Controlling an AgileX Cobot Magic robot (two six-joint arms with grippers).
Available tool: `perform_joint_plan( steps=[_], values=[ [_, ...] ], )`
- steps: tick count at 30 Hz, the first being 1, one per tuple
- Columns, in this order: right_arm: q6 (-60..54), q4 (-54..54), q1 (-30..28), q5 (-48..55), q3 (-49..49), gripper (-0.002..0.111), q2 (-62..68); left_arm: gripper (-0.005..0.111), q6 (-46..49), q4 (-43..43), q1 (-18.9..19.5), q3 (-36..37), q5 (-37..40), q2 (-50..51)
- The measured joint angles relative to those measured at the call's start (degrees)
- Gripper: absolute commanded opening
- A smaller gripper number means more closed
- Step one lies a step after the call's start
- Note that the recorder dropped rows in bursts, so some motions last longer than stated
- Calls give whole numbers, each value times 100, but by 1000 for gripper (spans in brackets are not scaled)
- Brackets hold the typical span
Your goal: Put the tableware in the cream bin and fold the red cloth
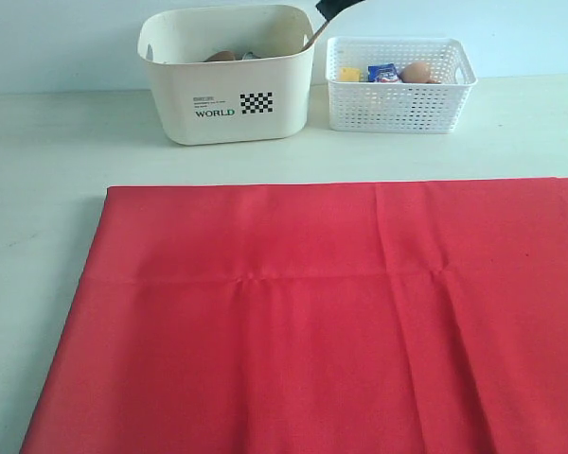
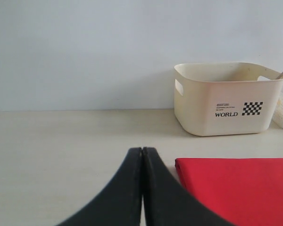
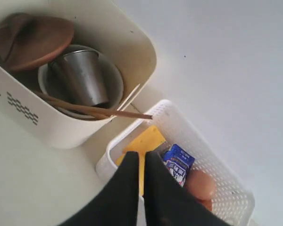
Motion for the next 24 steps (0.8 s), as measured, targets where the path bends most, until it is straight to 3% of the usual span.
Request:
perform_joint_plan(
  steps=[24],
  values=[
    [1137,10,-12,468,2924,0,-3397,1,0,0,0,0,0,0]
  ],
)
